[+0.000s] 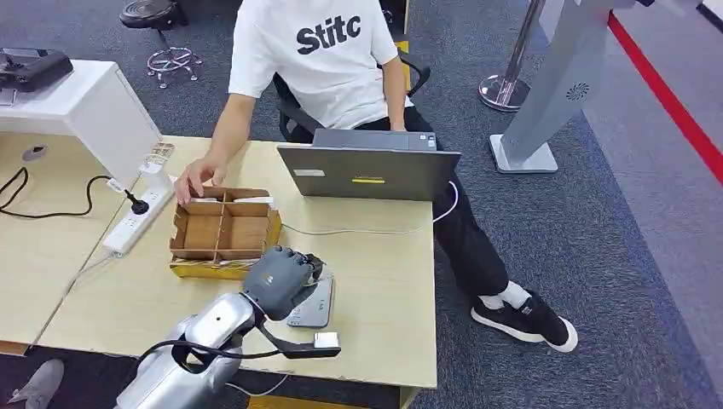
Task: Pass the card to the sensor for recognition and then transmit it.
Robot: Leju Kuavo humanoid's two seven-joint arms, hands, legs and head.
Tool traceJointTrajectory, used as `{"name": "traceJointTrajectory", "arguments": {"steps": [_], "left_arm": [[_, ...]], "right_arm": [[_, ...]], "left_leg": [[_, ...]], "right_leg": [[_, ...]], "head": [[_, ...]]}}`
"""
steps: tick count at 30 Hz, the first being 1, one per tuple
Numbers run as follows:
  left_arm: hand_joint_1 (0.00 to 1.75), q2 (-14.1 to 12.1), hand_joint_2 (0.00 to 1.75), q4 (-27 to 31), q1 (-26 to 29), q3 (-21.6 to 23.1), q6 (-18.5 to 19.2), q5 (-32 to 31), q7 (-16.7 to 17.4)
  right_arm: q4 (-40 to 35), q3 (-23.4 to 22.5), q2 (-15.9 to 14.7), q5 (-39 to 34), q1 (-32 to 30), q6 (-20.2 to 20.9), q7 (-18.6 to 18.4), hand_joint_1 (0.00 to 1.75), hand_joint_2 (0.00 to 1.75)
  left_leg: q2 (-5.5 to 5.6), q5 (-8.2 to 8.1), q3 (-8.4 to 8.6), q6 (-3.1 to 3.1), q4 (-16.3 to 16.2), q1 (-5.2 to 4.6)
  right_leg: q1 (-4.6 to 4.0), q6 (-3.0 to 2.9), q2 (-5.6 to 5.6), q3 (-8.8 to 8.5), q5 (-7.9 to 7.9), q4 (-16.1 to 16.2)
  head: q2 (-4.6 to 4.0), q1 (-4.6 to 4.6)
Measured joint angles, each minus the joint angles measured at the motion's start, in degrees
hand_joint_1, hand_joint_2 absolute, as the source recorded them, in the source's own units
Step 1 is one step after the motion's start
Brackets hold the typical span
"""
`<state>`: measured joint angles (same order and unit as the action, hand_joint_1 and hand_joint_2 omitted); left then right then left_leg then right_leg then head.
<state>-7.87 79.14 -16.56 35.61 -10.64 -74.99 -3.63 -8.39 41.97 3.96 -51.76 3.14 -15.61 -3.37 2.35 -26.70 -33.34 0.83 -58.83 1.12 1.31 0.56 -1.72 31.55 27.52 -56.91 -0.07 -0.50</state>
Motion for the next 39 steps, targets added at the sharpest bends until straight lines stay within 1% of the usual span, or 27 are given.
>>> {"name": "traceJointTrajectory", "arguments": {"steps": [5,10,14,19,23,26,30,34,39], "left_arm": [[1.75,0.0,1.75,-0.8,0.1,0.2,1.3,0.0,-0.1],[1.75,-0.7,1.75,-3.7,0.1,0.6,3.9,0.5,-0.1],[1.75,-1.5,1.75,-6.8,0.1,0.6,5.0,1.1,0.4],[1.75,-2.3,1.75,-8.3,-0.2,0.6,4.5,1.5,1.3],[1.75,-2.5,1.75,-8.3,-0.4,0.5,3.2,0.9,3.1],[1.75,-3.0,1.75,-8.2,-0.8,0.0,3.0,0.0,4.2],[1.75,-4.5,1.75,-6.4,-1.9,-2.7,2.8,0.6,5.2],[1.75,-6.0,1.75,-4.3,-3.6,-5.9,2.8,1.4,5.2],[1.75,-7.9,1.75,-1.9,-5.9,-11.1,2.8,2.8,5.7]], "right_arm": [[0.1,0.2,0.0,0.0,0.0,0.0,0.0,0.0,1.75],[0.2,0.8,0.0,0.0,0.0,0.0,0.0,0.0,1.75],[0.2,1.2,0.0,0.0,0.0,0.0,-0.2,0.0,1.75],[0.2,1.8,0.0,0.0,0.0,0.0,-0.5,0.0,1.75],[0.2,2.5,0.0,-0.3,0.0,0.0,-0.3,0.0,1.75],[0.3,2.8,0.0,-0.4,0.0,0.0,-0.1,0.0,1.75],[0.5,2.9,0.0,-0.6,-0.1,-0.1,0.0,0.0,1.75],[0.7,3.4,0.0,-0.8,-0.1,-0.2,0.0,0.0,1.75],[0.7,4.1,0.0,-0.9,-0.1,-0.3,0.0,0.0,1.75]], "left_leg": [[0.0,0.01,-0.02,-0.02,0.0,0.0],[-0.01,0.01,-0.01,-0.02,0.0,0.0],[0.0,0.02,-0.01,-0.01,0.0,0.02],[0.01,0.02,-0.02,-0.01,0.0,0.01],[0.0,0.02,-0.01,-0.02,0.0,0.0],[0.0,0.06,-0.01,-0.04,0.0,0.01],[0.01,0.09,-0.01,-0.03,0.0,0.03],[0.01,0.1,-0.02,-0.02,0.0,0.04],[0.01,0.11,-0.03,-0.02,0.0,0.04]], "right_leg": [[0.0,0.0,0.0,0.0,0.0,0.0],[-0.01,0.0,0.0,0.02,0.0,0.0],[-0.01,0.0,0.0,0.02,0.0,0.0],[-0.01,0.0,0.02,0.0,0.0,0.0],[0.0,0.0,0.02,0.0,-0.01,0.0],[-0.01,-0.02,0.02,0.0,-0.03,0.0],[-0.02,-0.03,0.02,0.02,-0.04,0.0],[-0.03,-0.04,0.02,0.02,-0.05,-0.1],[-0.03,-0.04,0.02,0.02,-0.05,-0.1]], "head": [[0.0,0.0],[0.0,-0.02],[0.0,-0.02],[0.0,0.0],[0.0,0.0],[0.0,-0.02],[0.0,-0.02],[0.0,-0.02],[0.0,-0.02]]}}
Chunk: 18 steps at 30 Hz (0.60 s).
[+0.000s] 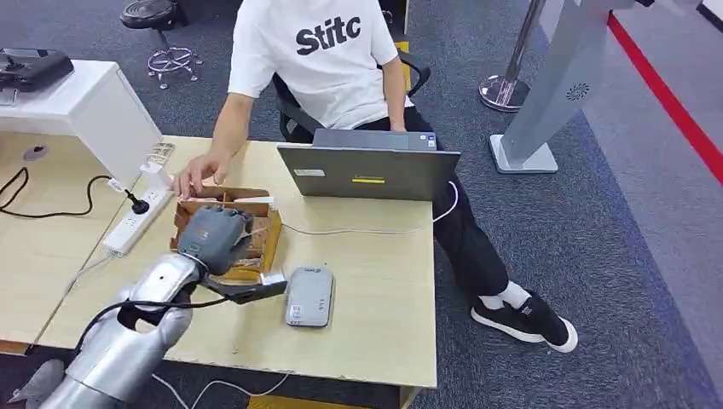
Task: Pass the card to the sensor for recognition and then transmit it.
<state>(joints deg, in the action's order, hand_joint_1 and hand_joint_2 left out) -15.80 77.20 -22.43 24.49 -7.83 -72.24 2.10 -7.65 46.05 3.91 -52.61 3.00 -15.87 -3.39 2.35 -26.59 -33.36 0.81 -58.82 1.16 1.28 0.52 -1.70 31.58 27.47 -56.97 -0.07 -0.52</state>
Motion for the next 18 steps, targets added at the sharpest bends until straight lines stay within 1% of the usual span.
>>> {"name": "traceJointTrajectory", "arguments": {"steps": [3,7,15,16,17,18], "left_arm": [[1.75,-0.7,1.75,0.6,-1.1,-2.5,0.1,0.3,0.0],[1.75,-1.6,1.75,0.7,-1.9,-4.5,0.1,0.6,0.0],[1.75,-2.1,1.75,0.8,-2.4,-6.6,0.1,1.2,0.0],[0.14,-2.1,1.75,0.8,-2.5,-6.6,0.1,1.2,0.0],[0.0,-2.2,1.75,0.8,-2.4,-6.8,0.0,1.3,0.0],[0.0,-2.2,1.75,0.8,-2.4,-6.9,0.0,1.3,-0.1]], "right_arm": [[0.0,0.2,0.0,0.0,0.0,0.0,0.0,0.0,1.75],[0.0,0.4,0.0,0.1,0.0,0.0,0.0,0.0,1.75],[0.0,1.0,-0.1,0.1,0.0,0.0,0.0,0.0,1.75],[0.0,1.1,-0.1,0.1,0.0,0.1,0.0,0.0,1.75],[0.0,1.1,-0.1,0.1,0.0,0.1,0.0,0.0,1.75],[0.0,1.2,-0.1,0.1,0.0,0.1,0.0,0.0,1.75]], "left_leg": [[0.0,0.01,0.0,-0.01,0.0,0.0],[0.0,0.02,0.0,-0.03,0.0,-0.01],[0.0,0.02,0.0,-0.03,0.0,-0.01],[0.0,0.02,0.0,-0.03,0.0,-0.01],[-0.01,0.02,0.0,-0.03,0.0,-0.01],[-0.01,0.02,0.0,-0.03,0.0,-0.01]], "right_leg": [[0.0,0.0,0.0,0.0,0.0,0.0],[0.0,0.0,0.0,0.0,0.0,0.0],[0.01,0.0,0.01,-0.01,0.0,0.0],[0.0,0.0,0.01,-0.01,0.0,0.0],[0.0,-0.01,0.0,0.0,-0.01,0.0],[0.0,-0.01,0.0,0.0,-0.01,0.0]], "head": [[0.0,0.0],[0.0,0.02],[0.0,0.0],[0.0,0.0],[0.0,0.0],[0.0,0.02]]}}
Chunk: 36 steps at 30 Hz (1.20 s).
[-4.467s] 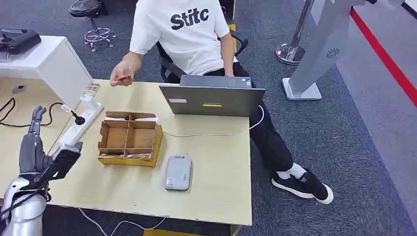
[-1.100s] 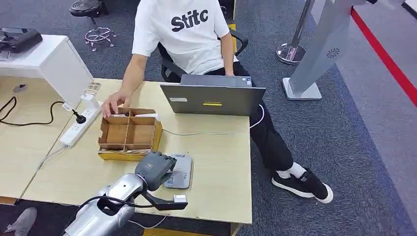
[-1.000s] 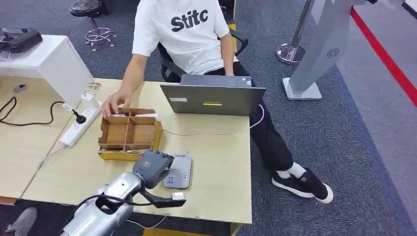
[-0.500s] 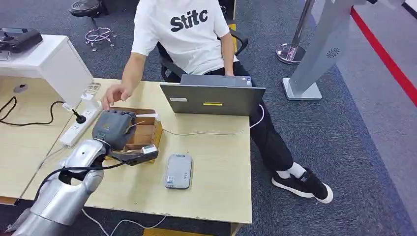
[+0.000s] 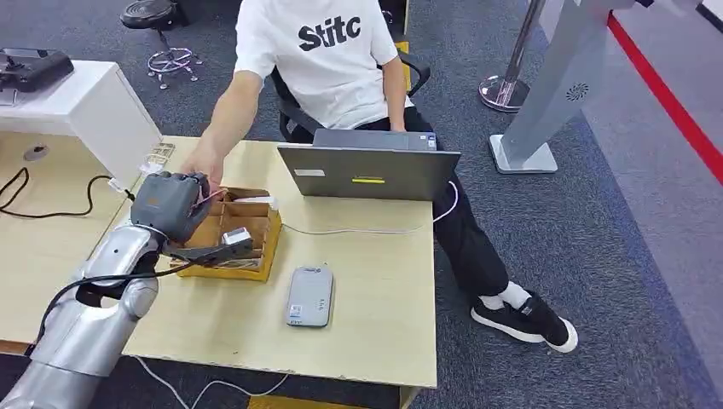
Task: Pass the card to the sensor for recognition and then transmit it.
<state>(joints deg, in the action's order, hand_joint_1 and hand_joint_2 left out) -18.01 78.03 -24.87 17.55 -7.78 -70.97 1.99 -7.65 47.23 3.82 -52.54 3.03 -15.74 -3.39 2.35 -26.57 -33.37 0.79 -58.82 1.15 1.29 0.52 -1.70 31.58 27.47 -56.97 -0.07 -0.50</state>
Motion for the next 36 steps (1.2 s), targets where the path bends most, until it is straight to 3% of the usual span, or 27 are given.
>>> {"name": "traceJointTrajectory", "arguments": {"steps": [11,24,29,36], "left_arm": [[0.0,0.0,1.75,0.6,0.8,-0.3,-0.4,-0.3,-1.8],[0.0,2.0,1.75,6.1,5.9,-0.2,-1.7,0.7,-4.4],[0.0,2.5,1.75,9.2,9.7,1.7,-1.2,1.2,-6.2],[0.0,2.7,1.75,11.5,14.0,4.7,-1.8,0.3,-6.2]], "right_arm": [[0.0,0.2,0.0,-0.3,0.0,0.0,-0.1,0.0,1.75],[0.0,0.3,0.0,-1.9,0.0,-0.3,0.0,0.0,1.75],[0.0,0.3,0.0,-2.8,0.0,-0.4,0.2,0.0,1.75],[0.0,0.3,0.0,-3.3,0.0,-0.5,1.0,0.0,1.75]], "left_leg": [[0.02,0.0,-0.02,0.0,0.0,0.0],[0.01,0.0,-0.02,0.0,0.0,-0.01],[0.01,-0.01,-0.03,0.0,0.0,-0.02],[0.01,-0.01,-0.09,-0.01,0.0,-0.02]], "right_leg": [[0.0,0.0,0.03,0.0,0.0,0.0],[0.0,0.0,0.02,0.03,0.0,0.0],[0.01,0.0,0.02,0.03,0.01,0.0],[0.01,0.01,0.02,0.08,0.01,0.0]], "head": [[0.0,-0.02],[0.0,-0.02],[0.0,-0.02],[0.0,-0.02]]}}
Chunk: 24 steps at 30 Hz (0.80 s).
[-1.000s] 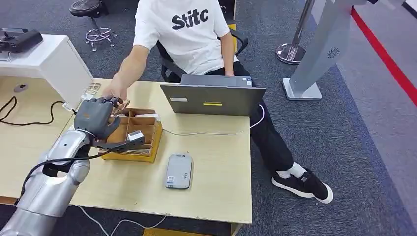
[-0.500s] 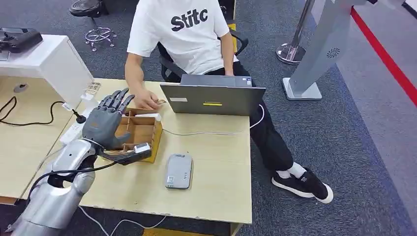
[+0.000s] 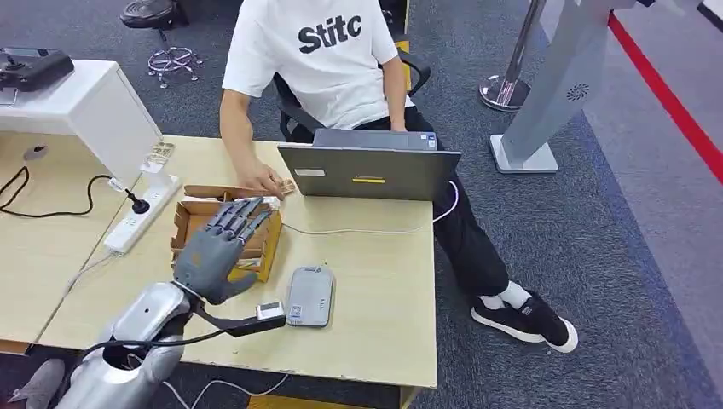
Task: Pass the card to the sensor for recognition and then transmit it.
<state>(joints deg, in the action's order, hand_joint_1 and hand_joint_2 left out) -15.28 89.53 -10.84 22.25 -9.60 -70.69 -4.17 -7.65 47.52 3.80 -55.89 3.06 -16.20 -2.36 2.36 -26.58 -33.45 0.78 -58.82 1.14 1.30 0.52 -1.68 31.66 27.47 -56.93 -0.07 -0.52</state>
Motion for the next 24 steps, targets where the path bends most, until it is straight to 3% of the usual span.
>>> {"name": "traceJointTrajectory", "arguments": {"steps": [20,24], "left_arm": [[0.0,-0.3,1.75,-2.9,2.6,1.2,-1.7,-0.7,1.6],[0.0,-0.7,1.75,-6.2,2.4,-2.4,-3.1,0.3,2.1]], "right_arm": [[0.0,0.2,0.0,-0.3,0.1,0.1,0.0,0.0,1.75],[0.0,1.3,0.0,-0.5,0.1,0.2,0.1,0.0,1.75]], "left_leg": [[0.01,0.01,-0.02,0.0,0.0,0.01],[0.01,0.01,-0.03,0.0,0.0,0.01]], "right_leg": [[-0.01,0.0,0.02,0.0,0.0,0.0],[-0.01,0.0,0.02,0.02,0.0,0.0]], "head": [[0.0,0.0],[0.0,0.0]]}}
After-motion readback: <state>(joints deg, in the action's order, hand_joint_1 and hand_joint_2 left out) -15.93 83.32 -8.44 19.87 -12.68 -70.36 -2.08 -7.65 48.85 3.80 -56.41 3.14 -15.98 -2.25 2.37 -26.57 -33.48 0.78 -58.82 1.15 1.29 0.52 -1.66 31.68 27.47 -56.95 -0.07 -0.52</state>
